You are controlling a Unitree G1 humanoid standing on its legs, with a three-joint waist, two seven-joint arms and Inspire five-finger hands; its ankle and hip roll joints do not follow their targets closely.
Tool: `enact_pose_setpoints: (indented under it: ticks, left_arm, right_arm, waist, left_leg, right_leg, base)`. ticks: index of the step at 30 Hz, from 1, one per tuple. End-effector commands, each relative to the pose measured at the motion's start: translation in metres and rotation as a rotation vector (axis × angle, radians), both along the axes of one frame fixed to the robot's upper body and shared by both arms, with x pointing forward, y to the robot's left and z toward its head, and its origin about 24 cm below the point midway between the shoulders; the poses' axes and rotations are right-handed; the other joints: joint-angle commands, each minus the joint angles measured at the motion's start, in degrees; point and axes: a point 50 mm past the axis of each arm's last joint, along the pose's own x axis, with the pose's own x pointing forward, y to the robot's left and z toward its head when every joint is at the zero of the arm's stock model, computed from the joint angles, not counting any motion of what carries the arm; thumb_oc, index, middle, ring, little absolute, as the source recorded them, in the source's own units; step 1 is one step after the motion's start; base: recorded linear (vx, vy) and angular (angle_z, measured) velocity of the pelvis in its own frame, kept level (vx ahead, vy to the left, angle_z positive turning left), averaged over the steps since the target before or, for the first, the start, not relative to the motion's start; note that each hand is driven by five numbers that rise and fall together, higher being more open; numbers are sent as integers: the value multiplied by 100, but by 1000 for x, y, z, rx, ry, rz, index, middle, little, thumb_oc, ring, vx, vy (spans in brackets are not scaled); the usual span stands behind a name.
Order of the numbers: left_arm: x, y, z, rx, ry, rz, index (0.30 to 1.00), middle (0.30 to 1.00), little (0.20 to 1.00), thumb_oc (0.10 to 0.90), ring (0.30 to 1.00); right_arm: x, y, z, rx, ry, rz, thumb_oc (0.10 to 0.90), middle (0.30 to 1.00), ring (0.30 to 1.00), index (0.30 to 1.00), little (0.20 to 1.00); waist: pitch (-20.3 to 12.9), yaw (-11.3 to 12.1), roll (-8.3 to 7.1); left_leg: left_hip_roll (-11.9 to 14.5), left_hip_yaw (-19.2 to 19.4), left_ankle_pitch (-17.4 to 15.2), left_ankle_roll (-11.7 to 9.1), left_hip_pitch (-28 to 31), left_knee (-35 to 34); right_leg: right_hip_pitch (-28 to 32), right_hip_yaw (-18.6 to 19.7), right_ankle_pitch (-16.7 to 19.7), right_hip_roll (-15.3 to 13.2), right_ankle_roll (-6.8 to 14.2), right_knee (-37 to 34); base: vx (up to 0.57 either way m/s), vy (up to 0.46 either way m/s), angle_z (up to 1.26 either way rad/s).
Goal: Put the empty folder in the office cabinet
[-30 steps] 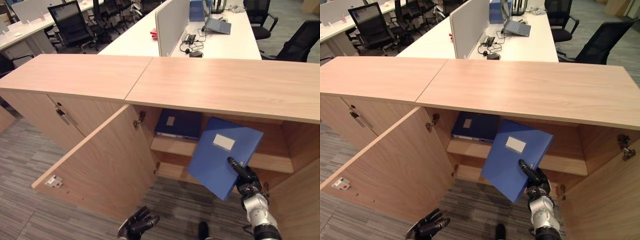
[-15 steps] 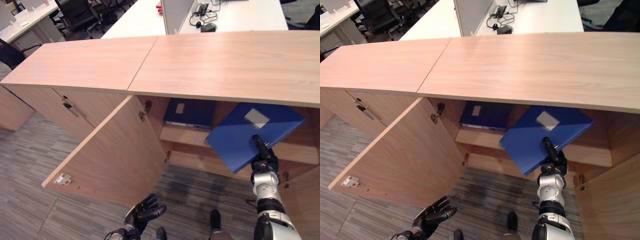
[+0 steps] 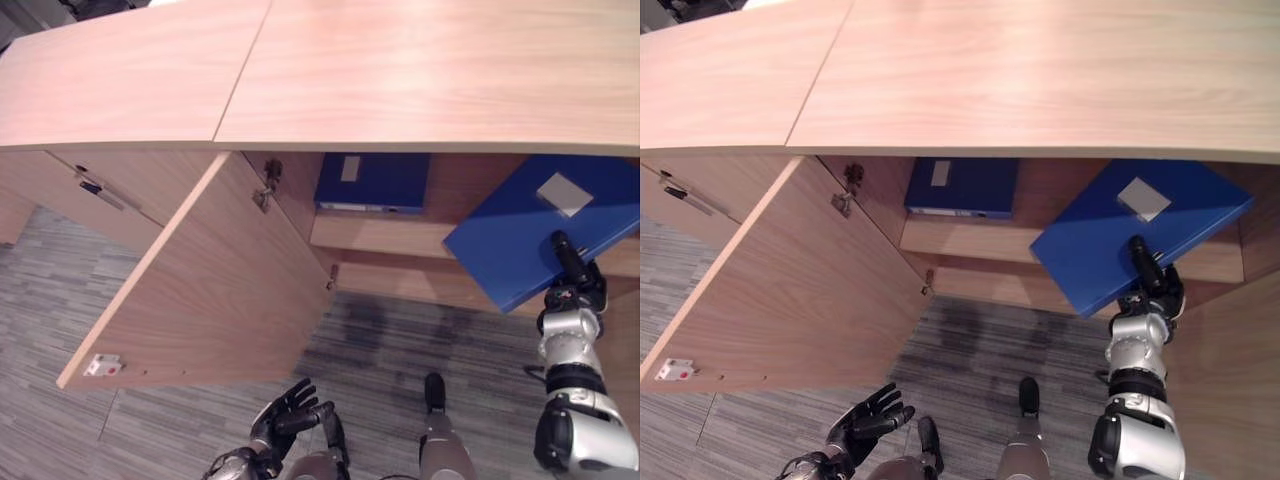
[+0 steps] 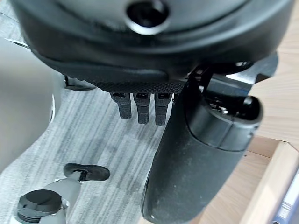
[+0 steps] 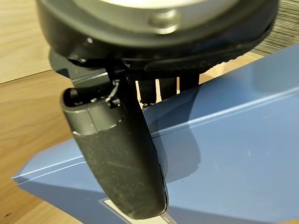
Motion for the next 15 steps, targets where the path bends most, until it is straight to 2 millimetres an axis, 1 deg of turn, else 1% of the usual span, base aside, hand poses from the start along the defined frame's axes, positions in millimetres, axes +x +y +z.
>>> enact_pose_setpoints:
  ticks: [1,2,3,7,8,10,13,14,15]
  left_arm:
    - [3,20,11,36,-68,26,900,900,900,800,900]
    - [1,21,10,34,-59,37,900,900,900,800,900]
    - [1,21,10,33,-60,37,900,900,900,800,900]
    - [-3,25,7,34,-39,72,900,900,900,800,900]
    - [-5,26,6,32,-37,86,900,900,900,800,900]
    - [-5,27,6,34,-32,92,900,900,900,800,900]
    - [-6,28,4,37,-23,102,900,900,900,800,900]
    - [-7,29,4,42,-19,109,900,900,900,800,900]
    - [-7,29,4,42,-20,109,900,900,900,800,900]
  right_arm:
    - [6,-31,81,-186,-197,-100,400,300,300,300,300]
    - [5,-36,86,-202,-197,-110,400,300,300,300,300]
    - [5,-36,87,-204,-197,-109,400,300,300,300,300]
    - [1,-46,108,-255,-225,-144,400,300,300,300,300]
    - [1,-47,118,-265,-247,-156,400,300,300,300,300]
    - [3,-45,123,-267,-262,-157,400,300,300,300,300]
    - [6,-41,137,-295,-300,-153,400,300,300,300,300]
    - [6,-41,139,-310,-297,-149,400,300,300,300,300]
    - [6,-41,139,-311,-298,-149,400,300,300,300,300]
  waist:
    - [-170,45,-91]
    - [-163,47,-79]
    - [-167,44,-72]
    - [-144,30,-40]
    - [-134,33,-34]
    - [-129,27,-29]
    - [-119,11,-4]
    - [-114,-5,-7]
    - [-106,-7,-8]
  left_leg:
    - [309,-734,-291,-111,-95,-8]
    - [321,-745,-280,-125,-141,-8]
    - [322,-746,-277,-127,-152,-8]
    - [344,-790,-266,-163,-263,-8]
    - [356,-796,-265,-176,-299,-8]
    - [360,-793,-265,-181,-320,-8]
    - [403,-792,-271,-188,-331,-8]
    - [424,-786,-303,-198,-284,-8]
    - [426,-787,-272,-202,-300,-8]
  right_leg:
    - [-411,288,-872,-335,71,1176]
    - [-485,292,-895,-331,76,1243]
    - [-505,295,-902,-331,75,1262]
    - [-733,333,-993,-315,77,1514]
    - [-823,342,-1020,-306,81,1610]
    - [-878,355,-1044,-300,81,1659]
    - [-1048,431,-1111,-253,90,1903]
    - [-1082,466,-1208,-229,93,2050]
    - [-1105,473,-1179,-223,82,2061]
  base:
    - [24,-60,-1]
    - [0,0,0]
    - [15,-33,-1]
    - [20,-39,-1]
    - [29,-58,-1]
    - [12,-24,0]
    - [37,-47,-6]
    - [22,-54,-6]
    - [65,-117,-3]
